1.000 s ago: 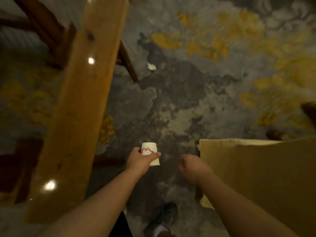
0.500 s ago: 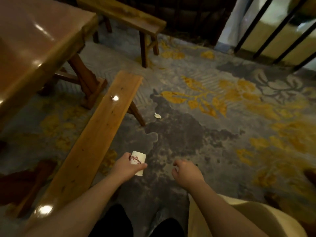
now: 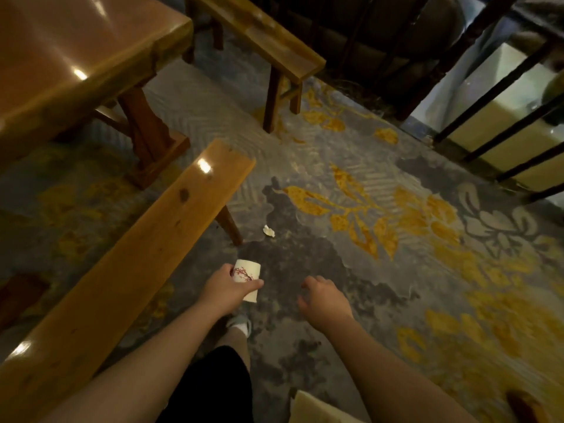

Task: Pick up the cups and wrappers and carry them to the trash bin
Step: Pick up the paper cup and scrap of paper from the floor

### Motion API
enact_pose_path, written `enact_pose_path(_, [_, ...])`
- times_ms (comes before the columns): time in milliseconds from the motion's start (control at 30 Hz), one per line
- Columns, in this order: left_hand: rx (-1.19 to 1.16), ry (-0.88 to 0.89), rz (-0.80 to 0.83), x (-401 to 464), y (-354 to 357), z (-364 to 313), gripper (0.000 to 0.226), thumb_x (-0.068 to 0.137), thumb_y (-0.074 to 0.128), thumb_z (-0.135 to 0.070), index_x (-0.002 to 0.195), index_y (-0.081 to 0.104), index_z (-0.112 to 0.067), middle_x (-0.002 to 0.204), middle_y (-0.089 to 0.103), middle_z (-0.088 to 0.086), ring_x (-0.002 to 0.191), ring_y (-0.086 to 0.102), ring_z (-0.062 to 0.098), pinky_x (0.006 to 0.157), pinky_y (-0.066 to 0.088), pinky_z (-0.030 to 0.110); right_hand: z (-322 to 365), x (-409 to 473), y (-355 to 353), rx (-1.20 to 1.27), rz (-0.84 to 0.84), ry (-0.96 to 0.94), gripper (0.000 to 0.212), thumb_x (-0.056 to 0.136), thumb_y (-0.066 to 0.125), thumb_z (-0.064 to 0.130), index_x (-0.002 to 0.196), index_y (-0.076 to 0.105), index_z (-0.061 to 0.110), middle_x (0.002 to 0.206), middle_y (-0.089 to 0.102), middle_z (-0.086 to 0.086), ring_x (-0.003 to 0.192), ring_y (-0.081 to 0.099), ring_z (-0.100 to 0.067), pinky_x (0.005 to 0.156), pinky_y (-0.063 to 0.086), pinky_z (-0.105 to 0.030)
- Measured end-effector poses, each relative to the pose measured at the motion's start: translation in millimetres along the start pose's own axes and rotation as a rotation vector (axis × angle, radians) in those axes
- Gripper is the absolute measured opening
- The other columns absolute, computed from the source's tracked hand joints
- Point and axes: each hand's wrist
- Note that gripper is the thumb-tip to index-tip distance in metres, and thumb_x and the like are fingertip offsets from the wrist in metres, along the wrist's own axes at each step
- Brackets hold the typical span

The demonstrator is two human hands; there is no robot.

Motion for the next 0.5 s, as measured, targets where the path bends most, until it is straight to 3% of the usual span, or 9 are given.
enact_pose_path(200, [-0.157,-0.099,-0.015,117.8,7.5,-56.9,0.082,0.067,0.085,-0.051,0.131,0.049,-0.015,0.116,0.060,0.004,0.091,0.055,0.019,0.074,0.042,0.034,-15.2,117.1,-23.6,-0.028,0.094,0.046,0.037,0.095,0.051,0.040,0.124,0.055,0.019,0.122,0.057,-0.006,0.114,0.052,-0.027,0.086,0.050,-0.042])
enact_pose_path(367, [-0.150,-0.187,0.019,198.0,18.1,-81.4,0.072,0.071,0.082,-0.052,0.124,0.050,-0.015,0.109,0.058,0.000,0.073,0.051,0.007,0.053,0.036,0.026,-19.8,220.3,-23.2,-0.022,0.115,0.042,0.033,0.093,0.053,0.036,0.118,0.057,0.015,0.116,0.059,-0.011,0.111,0.053,-0.031,0.082,0.049,-0.043])
enact_pose_path(500, [-0.179,-0.262,0.032,267.2,44.5,-69.0,0.079,0.070,0.082,-0.053,0.132,0.049,-0.017,0.112,0.059,-0.001,0.080,0.055,0.012,0.058,0.039,0.026,-37.4,310.7,14.9,0.006,0.178,0.065,0.035,0.092,0.053,0.035,0.121,0.059,0.016,0.120,0.060,-0.010,0.113,0.054,-0.030,0.088,0.051,-0.045])
Point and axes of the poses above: each hand's wrist, its own x-axis towards the middle knuckle, its own y-axis out of the palm, z = x × y
